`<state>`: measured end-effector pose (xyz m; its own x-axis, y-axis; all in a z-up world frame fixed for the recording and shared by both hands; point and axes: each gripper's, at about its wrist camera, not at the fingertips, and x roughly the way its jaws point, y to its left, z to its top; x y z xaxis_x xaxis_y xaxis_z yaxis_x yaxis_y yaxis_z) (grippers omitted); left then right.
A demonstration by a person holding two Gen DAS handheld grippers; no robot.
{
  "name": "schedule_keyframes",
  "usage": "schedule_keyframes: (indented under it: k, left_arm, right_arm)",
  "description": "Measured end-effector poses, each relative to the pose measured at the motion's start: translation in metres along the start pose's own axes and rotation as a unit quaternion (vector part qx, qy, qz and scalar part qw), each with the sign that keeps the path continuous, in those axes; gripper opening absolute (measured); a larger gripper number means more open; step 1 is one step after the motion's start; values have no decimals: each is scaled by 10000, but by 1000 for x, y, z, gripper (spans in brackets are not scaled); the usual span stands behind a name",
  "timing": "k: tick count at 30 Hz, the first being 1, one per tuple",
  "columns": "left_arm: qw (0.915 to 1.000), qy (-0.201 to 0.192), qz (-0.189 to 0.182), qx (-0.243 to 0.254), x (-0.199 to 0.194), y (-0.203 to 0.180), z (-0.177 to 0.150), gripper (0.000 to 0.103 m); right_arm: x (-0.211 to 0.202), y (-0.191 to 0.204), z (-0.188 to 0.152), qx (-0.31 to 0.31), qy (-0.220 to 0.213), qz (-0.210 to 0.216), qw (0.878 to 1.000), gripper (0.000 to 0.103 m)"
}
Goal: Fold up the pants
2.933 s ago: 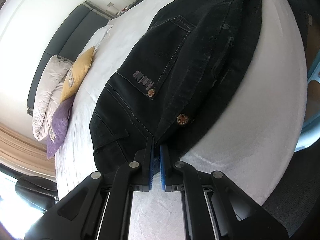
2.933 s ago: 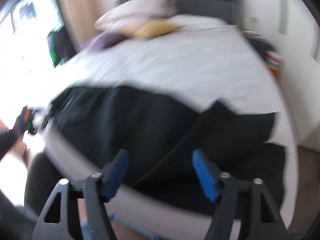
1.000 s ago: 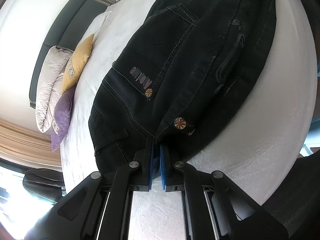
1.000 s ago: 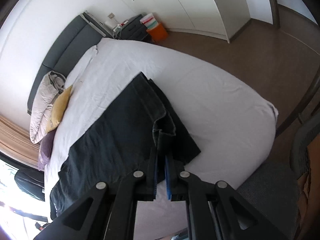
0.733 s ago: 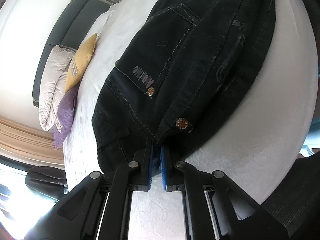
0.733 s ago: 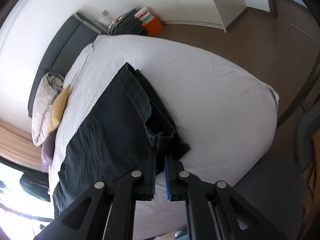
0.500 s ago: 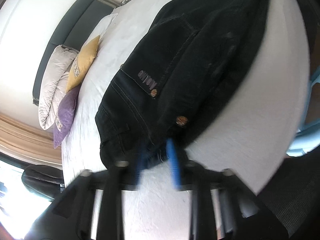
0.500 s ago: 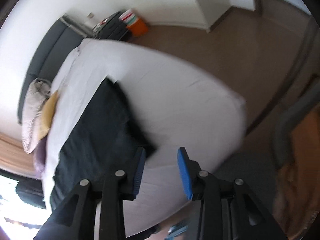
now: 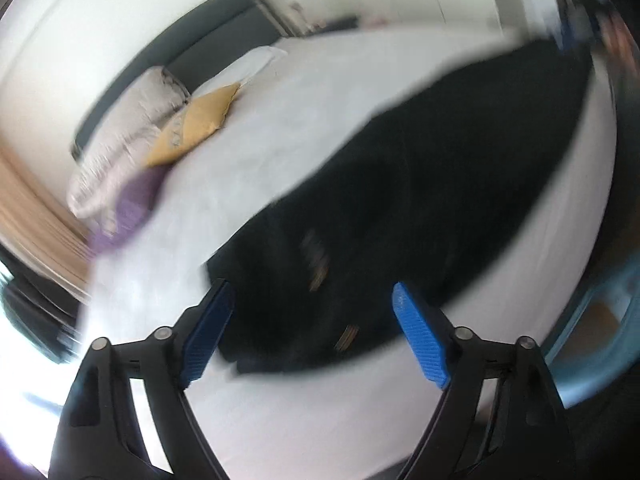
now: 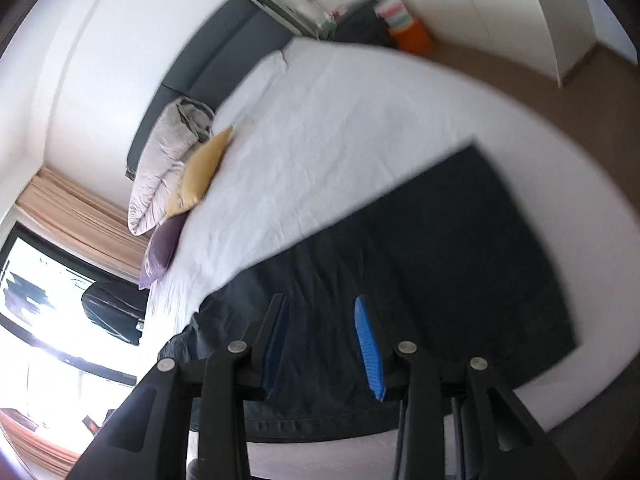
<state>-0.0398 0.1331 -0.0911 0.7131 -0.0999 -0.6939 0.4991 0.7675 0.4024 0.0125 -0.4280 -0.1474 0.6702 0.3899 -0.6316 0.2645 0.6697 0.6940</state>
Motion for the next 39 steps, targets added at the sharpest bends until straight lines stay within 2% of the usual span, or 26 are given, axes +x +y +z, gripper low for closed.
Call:
schedule_keyframes:
  k: [1, 3, 4, 6, 8, 10, 13, 15, 18, 20, 22, 25, 28, 30, 34, 37, 39]
  left_arm:
    - [9995, -86, -195, -239, 6, -2, 12, 83]
    - [9970, 80, -447, -619, 29, -7, 31, 83]
    - [9949, 215, -574, -807, 43, -10, 38, 83]
    - [9908, 372, -749, -1063, 65, -13, 43, 83]
    - [9852, 784, -908, -1221, 87, -18, 39, 83]
    - [9814, 1073, -1085, -1165, 97, -27, 27, 83]
    - [9775, 1104, -1240, -1303, 86, -32, 13, 83]
    - [9742, 1156, -1336, -1404, 79, -34, 5, 83]
    - [9746, 1180, -1348, -1344, 68, -41, -2, 83]
    - [9742, 1247, -1343, -1317, 63, -45, -1, 83]
    - [9745, 1258, -1342, -1285, 54, -47, -2, 83]
    - [9721, 1240, -1445, -1371, 43, -49, -7, 83]
    - [9703, 1233, -1538, -1402, 33, -49, -14, 83]
    - [9698, 1259, -1572, -1377, 26, -46, -13, 83]
    - [9737, 827, -1484, -1520, 2, -26, 2, 83]
    - [9726, 440, -1371, -1823, 6, 0, 26, 83]
    - [9729, 277, -1325, -1873, 18, 13, 41, 83]
  right_arm:
    - [11, -13, -4, 133, 185, -131, 9997, 38]
    - [17, -29, -12, 203, 281, -321, 9989, 35]
    - [13, -37, -16, 230, 235, -232, 9992, 26]
    - [7, -48, -18, 361, 221, -188, 9989, 18]
    - [1, -59, -18, 520, 233, -193, 9982, 9]
    - [-7, -68, -23, 549, 240, -292, 9978, 3]
    - [-12, -65, -27, 458, 267, -438, 9976, 0]
    - [-16, -50, -26, 93, 333, -767, 9965, 0]
    - [-21, -24, -20, -426, 332, -1084, 9926, 20]
    - [-23, 6, -18, -932, 224, -1106, 9892, 39]
    - [-18, 39, -20, -1434, 168, -1006, 9844, 46]
    - [0, 95, -37, -2301, 310, -656, 9705, 49]
    - [38, 142, -58, -2849, 723, -200, 9556, 52]
    - [62, 168, -66, -3164, 899, -110, 9443, 52]
    - [105, 224, -65, -3636, 1178, 408, 9232, 54]
    - [143, 262, -59, -3829, 1291, 788, 9113, 55]
    - [171, 276, -51, -3718, 1415, 815, 9138, 55]
